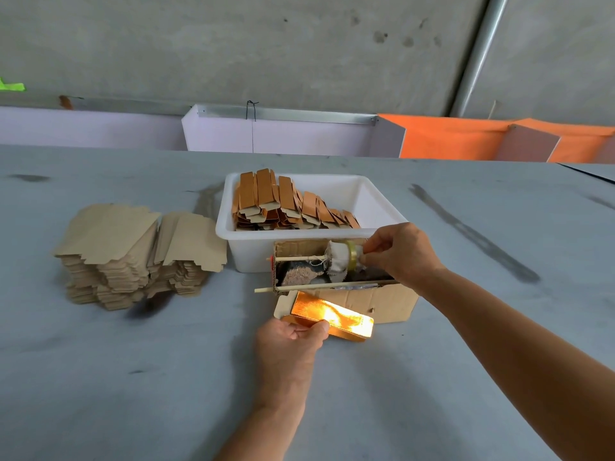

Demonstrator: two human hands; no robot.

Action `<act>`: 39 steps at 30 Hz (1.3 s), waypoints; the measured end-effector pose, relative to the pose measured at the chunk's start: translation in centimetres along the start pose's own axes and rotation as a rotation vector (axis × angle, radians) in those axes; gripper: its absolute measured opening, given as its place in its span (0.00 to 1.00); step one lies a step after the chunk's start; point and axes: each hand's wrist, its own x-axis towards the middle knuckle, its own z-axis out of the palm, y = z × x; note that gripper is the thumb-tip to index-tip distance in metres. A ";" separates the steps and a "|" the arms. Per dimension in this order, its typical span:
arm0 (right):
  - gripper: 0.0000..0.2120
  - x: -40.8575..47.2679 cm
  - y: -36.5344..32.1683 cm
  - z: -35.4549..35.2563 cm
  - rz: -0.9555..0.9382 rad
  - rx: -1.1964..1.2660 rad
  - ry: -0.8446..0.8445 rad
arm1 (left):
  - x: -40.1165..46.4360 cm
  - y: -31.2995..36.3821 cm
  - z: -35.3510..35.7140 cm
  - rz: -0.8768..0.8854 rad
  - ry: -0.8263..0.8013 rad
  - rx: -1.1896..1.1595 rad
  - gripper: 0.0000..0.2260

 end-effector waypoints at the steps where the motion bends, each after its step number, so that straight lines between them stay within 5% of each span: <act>1: 0.04 0.0 0.0 0.0 0.001 -0.008 0.000 | 0.0 0.0 0.0 0.022 0.006 0.001 0.11; 5: 0.06 0.1 -0.5 -0.2 0.036 0.021 0.008 | 0.0 0.0 -0.1 0.085 -0.013 0.038 0.17; 18: 0.02 0.0 -1.8 -1.4 0.241 0.134 0.004 | 0.5 -0.6 0.1 0.019 0.016 0.058 0.09; 25: 0.07 0.2 -3.2 -1.6 0.504 0.146 -0.098 | 0.5 -0.8 -0.1 0.009 -0.002 0.059 0.08; 39: 0.14 1.2 -4.3 -1.7 0.646 0.080 -0.323 | 0.6 -0.8 -0.1 0.000 0.003 0.014 0.13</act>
